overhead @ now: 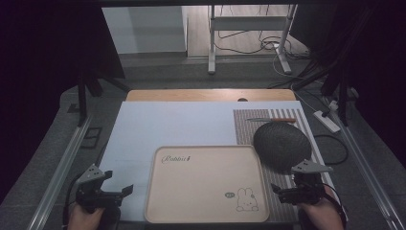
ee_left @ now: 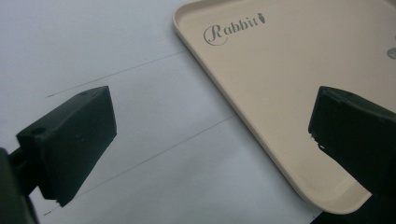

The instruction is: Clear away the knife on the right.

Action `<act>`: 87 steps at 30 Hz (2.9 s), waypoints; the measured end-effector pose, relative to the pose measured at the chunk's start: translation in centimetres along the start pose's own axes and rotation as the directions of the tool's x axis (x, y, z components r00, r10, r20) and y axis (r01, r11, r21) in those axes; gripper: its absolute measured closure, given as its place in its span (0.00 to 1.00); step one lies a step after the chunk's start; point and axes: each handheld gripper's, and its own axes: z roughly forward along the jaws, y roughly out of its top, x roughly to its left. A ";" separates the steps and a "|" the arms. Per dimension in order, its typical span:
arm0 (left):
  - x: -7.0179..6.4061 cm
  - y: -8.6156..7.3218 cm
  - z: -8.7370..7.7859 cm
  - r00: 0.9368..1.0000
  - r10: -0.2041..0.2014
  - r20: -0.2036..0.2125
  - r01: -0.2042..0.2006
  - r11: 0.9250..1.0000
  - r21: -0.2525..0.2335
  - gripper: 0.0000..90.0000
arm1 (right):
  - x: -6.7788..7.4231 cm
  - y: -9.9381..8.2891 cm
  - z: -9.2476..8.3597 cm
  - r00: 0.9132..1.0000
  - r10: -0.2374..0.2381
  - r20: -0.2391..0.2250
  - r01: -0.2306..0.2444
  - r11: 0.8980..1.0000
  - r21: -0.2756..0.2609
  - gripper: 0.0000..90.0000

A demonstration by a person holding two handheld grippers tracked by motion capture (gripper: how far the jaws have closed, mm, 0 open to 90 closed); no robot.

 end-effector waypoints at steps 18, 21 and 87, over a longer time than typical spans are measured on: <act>-0.1 0.1 0.2 1.000 0.004 -0.008 -0.004 1.000 0.021 0.02 | -0.8 1.7 1.6 1.000 -0.013 -0.019 0.013 1.000 -0.001 0.00; -0.1 0.1 0.2 1.000 0.004 -0.009 -0.004 1.000 0.023 0.02 | -1.0 2.0 2.0 1.000 -0.013 -0.024 0.013 1.000 0.002 0.00; 0.1 0.3 0.5 1.000 -0.008 0.000 0.008 1.000 0.027 0.02 | -6.7 8.1 11.3 0.999 0.022 -0.049 -0.020 0.999 0.048 0.00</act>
